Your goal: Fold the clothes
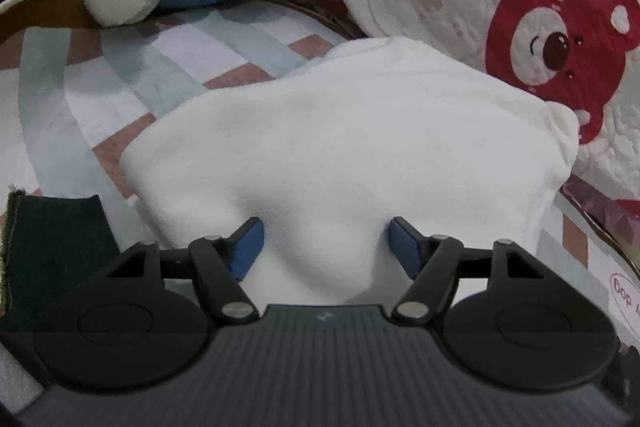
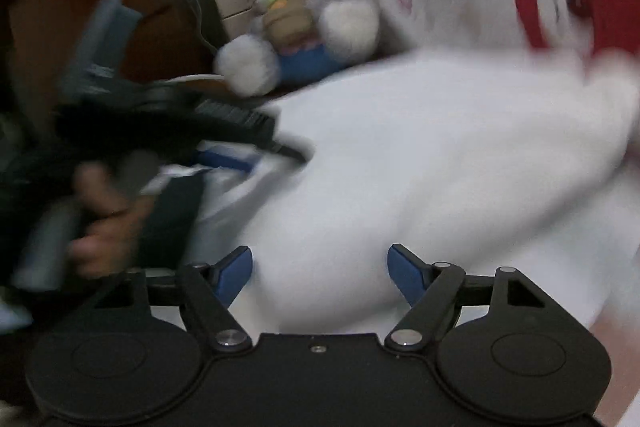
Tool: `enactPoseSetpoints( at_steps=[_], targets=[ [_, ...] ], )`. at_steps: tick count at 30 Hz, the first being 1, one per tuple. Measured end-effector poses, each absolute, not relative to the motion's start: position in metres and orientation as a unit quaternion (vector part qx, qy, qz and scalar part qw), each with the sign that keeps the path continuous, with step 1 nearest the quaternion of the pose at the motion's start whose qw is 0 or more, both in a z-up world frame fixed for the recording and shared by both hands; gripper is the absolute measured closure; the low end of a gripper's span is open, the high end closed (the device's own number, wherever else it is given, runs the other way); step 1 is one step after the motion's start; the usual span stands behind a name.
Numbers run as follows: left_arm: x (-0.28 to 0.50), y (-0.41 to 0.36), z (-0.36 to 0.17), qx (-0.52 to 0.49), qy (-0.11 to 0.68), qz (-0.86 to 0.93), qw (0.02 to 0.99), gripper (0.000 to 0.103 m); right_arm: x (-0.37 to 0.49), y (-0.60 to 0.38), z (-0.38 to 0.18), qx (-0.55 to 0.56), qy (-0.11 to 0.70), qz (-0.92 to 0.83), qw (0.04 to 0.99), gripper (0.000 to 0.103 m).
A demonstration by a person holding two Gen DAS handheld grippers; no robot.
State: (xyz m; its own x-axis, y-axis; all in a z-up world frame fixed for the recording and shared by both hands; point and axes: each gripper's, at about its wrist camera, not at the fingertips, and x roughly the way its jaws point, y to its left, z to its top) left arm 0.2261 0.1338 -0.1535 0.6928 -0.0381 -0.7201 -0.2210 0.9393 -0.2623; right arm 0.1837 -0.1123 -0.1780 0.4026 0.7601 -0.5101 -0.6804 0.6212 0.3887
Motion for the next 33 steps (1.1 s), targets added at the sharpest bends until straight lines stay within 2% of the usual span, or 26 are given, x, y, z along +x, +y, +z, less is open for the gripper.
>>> enactPoseSetpoints(
  at_steps=[2,7,9,15,19,23,26,28,33],
  targets=[
    [0.225,0.128,-0.151,-0.158,0.391,0.057,0.905,0.031,0.171,-0.144,-0.186,0.137,0.343,0.442,0.817,0.024],
    [0.222,0.096,-0.146,-0.125,0.417,0.030,0.900,0.015,0.161,-0.168,-0.175,0.117,0.343,0.335,0.870,0.024],
    [0.217,0.075,-0.139,-0.081,0.416,0.020,0.905,0.014,0.155,-0.173,-0.167,0.119,0.330,0.313,0.883,0.024],
    [0.187,0.031,-0.121,-0.060,0.406,-0.007,0.912,0.011,0.112,-0.198,-0.155,0.162,0.302,0.261,0.903,0.024],
    [0.157,-0.016,-0.116,0.073,0.422,0.073,0.901,0.011,0.096,-0.207,-0.145,0.159,0.306,0.227,0.911,0.024],
    [0.110,-0.024,-0.105,0.053,0.447,0.043,0.892,0.010,0.075,-0.213,-0.124,0.148,0.300,0.228,0.914,0.024],
    [0.078,-0.017,-0.092,-0.003,0.463,0.028,0.886,0.010,0.063,-0.210,-0.099,0.135,0.347,0.206,0.905,0.024],
    [0.064,-0.021,-0.082,-0.005,0.463,0.019,0.886,0.010,0.043,-0.213,-0.086,0.140,0.369,0.207,0.895,0.024],
    [0.010,-0.039,-0.062,-0.023,0.433,-0.006,0.901,0.006,-0.018,-0.225,-0.068,0.117,0.345,0.203,0.909,0.026]
  ],
)
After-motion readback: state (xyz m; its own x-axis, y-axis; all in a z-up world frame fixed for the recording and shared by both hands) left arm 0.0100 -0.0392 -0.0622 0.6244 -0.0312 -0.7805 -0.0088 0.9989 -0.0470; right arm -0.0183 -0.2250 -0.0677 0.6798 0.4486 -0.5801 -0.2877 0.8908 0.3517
